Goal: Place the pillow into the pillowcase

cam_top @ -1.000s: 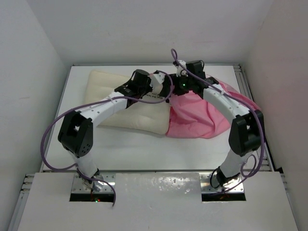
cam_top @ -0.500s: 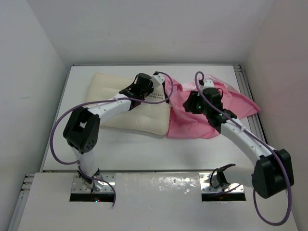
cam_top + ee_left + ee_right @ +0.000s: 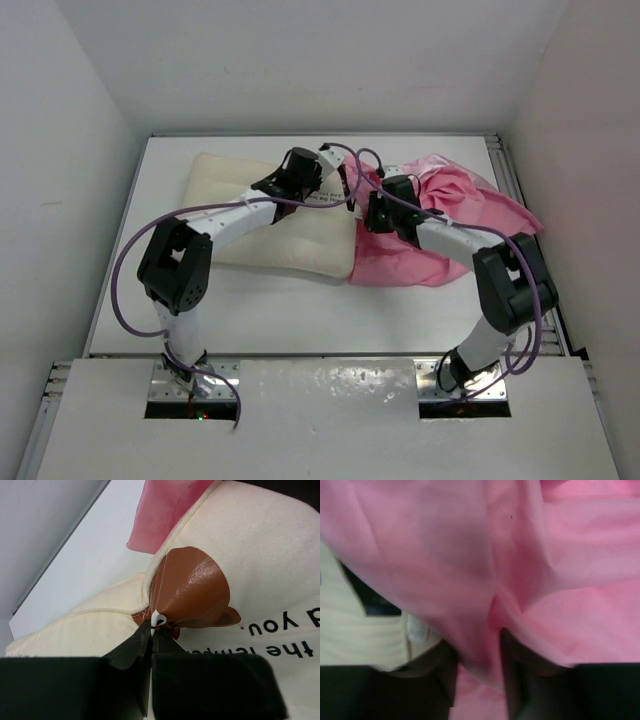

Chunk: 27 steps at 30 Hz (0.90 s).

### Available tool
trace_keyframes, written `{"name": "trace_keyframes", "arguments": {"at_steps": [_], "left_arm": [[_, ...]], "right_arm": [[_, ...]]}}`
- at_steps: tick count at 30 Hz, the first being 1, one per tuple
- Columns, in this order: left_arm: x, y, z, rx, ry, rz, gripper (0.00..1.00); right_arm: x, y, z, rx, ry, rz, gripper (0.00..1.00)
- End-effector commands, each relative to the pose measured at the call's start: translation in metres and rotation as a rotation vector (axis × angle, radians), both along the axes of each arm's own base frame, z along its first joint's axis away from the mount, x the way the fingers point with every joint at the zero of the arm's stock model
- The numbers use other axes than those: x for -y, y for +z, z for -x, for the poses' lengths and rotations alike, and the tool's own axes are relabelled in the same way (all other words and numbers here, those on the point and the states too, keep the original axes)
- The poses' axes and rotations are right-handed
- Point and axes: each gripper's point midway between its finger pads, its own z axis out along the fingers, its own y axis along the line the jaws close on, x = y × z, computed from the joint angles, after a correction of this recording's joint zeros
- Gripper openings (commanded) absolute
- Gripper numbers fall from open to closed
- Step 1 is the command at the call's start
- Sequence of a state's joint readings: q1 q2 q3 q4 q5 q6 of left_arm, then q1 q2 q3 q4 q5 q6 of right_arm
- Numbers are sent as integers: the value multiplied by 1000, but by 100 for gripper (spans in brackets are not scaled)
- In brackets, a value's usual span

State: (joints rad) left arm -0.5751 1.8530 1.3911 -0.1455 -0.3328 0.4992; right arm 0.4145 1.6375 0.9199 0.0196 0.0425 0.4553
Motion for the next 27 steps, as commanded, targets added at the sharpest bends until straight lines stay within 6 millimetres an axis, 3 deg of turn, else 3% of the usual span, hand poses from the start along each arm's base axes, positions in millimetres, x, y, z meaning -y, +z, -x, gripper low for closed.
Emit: {"name": "trace_keyframes", "arguments": {"at_steps": [1, 3, 4, 5, 9, 13, 17, 19, 21, 22, 24, 25, 26, 27], "left_arm": [[17, 58, -19, 127, 18, 142, 0], [18, 59, -19, 123, 23, 153, 0], [18, 57, -18, 116, 26, 153, 0], [17, 56, -18, 116, 33, 158, 0], [18, 50, -20, 100, 60, 171, 0], [20, 45, -24, 70, 94, 182, 0], [26, 43, -35, 38, 153, 217, 0], [27, 39, -35, 14, 172, 226, 0], [29, 37, -36, 11, 187, 256, 0], [31, 32, -36, 3, 191, 264, 0], [35, 29, -36, -6, 176, 274, 0], [36, 28, -37, -9, 172, 277, 5], [37, 27, -38, -10, 167, 279, 14], [39, 27, -39, -10, 162, 281, 35]], "right_arm": [[-1, 26, -37, 87, -24, -47, 19], [-11, 43, -41, 113, 75, -60, 0], [-20, 53, -38, 129, 148, -73, 0], [-43, 65, -17, 96, 332, -150, 0], [-63, 109, 43, 48, 718, -257, 0], [-57, 116, 91, -126, 865, -325, 0], [-60, 112, 110, -233, 960, -406, 0], [-66, 110, 108, -274, 1000, -489, 0], [-67, 114, 90, -294, 953, -537, 5], [-66, 106, 65, -267, 908, -516, 5], [-61, 95, 36, -329, 714, -507, 11], [-51, 87, 5, -257, 621, -443, 19], [-46, 85, -9, -274, 510, -450, 39], [-38, 81, -23, -258, 428, -433, 55]]}}
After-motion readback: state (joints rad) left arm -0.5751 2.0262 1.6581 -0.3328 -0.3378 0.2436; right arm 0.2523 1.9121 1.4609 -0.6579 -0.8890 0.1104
